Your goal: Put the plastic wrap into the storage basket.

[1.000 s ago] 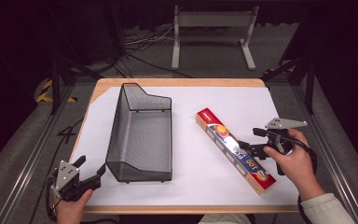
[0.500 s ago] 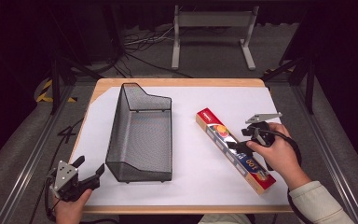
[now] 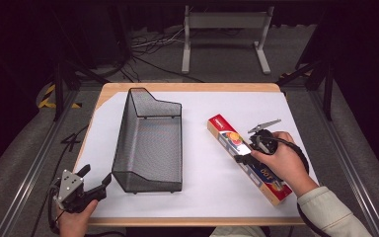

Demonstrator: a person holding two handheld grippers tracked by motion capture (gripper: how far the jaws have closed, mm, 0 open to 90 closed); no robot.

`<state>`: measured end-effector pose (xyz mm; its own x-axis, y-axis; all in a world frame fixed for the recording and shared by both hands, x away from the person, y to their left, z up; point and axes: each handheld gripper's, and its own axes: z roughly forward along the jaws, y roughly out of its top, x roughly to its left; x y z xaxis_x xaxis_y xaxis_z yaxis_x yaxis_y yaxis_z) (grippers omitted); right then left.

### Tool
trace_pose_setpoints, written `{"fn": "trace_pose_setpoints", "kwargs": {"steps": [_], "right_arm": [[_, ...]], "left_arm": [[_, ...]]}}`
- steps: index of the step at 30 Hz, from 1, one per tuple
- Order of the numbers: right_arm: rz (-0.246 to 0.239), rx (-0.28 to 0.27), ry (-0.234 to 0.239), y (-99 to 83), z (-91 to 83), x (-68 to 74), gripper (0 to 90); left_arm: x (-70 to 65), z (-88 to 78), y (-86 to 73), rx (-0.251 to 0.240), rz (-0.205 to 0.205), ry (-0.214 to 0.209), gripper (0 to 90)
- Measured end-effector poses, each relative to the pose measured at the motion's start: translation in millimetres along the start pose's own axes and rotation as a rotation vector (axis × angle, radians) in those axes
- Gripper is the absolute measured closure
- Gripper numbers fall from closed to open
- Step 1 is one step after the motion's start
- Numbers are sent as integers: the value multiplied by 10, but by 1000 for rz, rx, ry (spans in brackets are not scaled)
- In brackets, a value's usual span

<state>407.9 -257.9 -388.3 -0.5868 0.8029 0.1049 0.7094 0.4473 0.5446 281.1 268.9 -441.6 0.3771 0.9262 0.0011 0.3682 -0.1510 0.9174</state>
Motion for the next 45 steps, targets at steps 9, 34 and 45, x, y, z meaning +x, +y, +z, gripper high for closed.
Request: {"fn": "trace_pose_setpoints", "kwargs": {"steps": [9, 34, 45], "right_arm": [[-3, 61, -34, 5, 118, 26, 180], [13, 218, -169, 80, 271, 95, 406], [69, 142, -149, 178, 39, 126, 405]], "left_arm": [[1, 1, -2, 0, -5, 0, 228], [14, -9, -6, 0, -6, 5, 229], [12, -11, -5, 1, -5, 6, 229]]}}
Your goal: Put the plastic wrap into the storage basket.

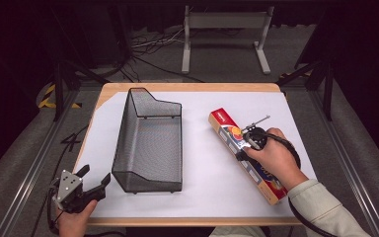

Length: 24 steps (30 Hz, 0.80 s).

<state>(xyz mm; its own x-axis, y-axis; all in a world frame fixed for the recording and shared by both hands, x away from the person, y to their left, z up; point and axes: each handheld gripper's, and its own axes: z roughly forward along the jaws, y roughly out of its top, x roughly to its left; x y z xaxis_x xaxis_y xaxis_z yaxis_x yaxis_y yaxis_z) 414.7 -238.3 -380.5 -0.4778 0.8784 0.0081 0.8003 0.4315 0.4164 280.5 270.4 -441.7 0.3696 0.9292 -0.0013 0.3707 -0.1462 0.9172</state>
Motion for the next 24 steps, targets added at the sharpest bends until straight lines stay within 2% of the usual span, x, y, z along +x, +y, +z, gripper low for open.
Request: {"fn": "trace_pose_setpoints", "kwargs": {"steps": [8, 17, 24], "right_arm": [[26, -56, 27, 62, -254, 32, 404], [31, -99, 25, 120, -415, 69, 404], [57, -115, 53, 166, -513, 123, 404]], "left_arm": [[-2, 0, -1, -1, -3, 2, 229], [-1, 0, 4, -2, -1, 0, 229], [-5, 3, 6, -2, 1, 2, 229]]}}
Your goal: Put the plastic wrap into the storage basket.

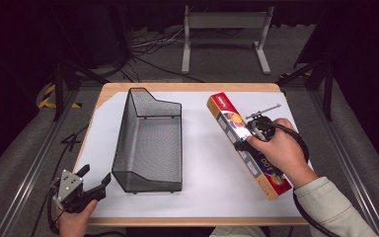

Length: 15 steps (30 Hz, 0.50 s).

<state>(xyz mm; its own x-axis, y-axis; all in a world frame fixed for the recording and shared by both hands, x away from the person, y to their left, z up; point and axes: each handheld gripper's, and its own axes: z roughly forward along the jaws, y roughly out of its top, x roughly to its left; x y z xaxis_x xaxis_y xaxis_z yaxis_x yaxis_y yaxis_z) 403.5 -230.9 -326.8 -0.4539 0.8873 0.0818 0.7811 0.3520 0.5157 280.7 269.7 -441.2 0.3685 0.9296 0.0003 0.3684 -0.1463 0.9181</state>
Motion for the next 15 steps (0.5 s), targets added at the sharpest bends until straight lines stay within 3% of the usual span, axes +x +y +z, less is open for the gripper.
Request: {"fn": "trace_pose_setpoints", "kwargs": {"steps": [9, 15], "right_arm": [[-62, -86, 28, 66, -86, 119, 403], [-69, -93, 42, 123, -97, 237, 402]], "left_arm": [[3, -5, -1, -4, -9, 4, 229], [0, -4, 2, -6, -7, 2, 229]]}}
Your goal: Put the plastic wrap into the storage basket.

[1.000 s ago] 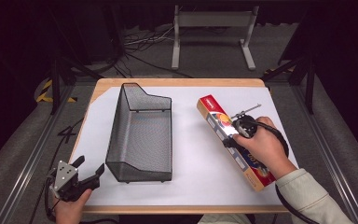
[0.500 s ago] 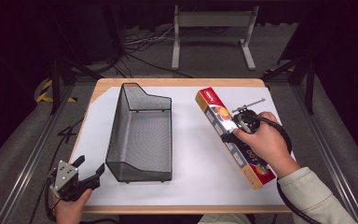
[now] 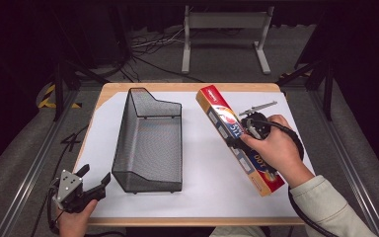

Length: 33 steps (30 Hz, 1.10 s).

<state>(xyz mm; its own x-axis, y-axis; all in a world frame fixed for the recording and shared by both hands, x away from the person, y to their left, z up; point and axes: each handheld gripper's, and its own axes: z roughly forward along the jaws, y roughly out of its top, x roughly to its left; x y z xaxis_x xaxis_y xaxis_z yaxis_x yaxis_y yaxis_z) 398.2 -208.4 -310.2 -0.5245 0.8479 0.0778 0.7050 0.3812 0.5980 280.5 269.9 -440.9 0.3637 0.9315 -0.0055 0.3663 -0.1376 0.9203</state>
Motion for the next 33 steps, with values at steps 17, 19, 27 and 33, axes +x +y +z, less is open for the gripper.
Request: {"fn": "trace_pose_setpoints", "kwargs": {"steps": [17, 19, 27, 33], "right_arm": [[-29, 6, 45, 343, 84, 545, 400], [-40, 17, 39, 388, 124, 627, 400], [-38, 24, 49, 537, 225, 820, 400], [-60, 48, 44, 631, 286, 983, 400]], "left_arm": [[-4, 12, 7, -2, 2, -5, 229], [-4, 16, 9, -4, 1, -7, 228], [-13, 48, 22, -2, 4, -16, 228], [-8, 65, 30, -3, 2, -19, 228]]}}
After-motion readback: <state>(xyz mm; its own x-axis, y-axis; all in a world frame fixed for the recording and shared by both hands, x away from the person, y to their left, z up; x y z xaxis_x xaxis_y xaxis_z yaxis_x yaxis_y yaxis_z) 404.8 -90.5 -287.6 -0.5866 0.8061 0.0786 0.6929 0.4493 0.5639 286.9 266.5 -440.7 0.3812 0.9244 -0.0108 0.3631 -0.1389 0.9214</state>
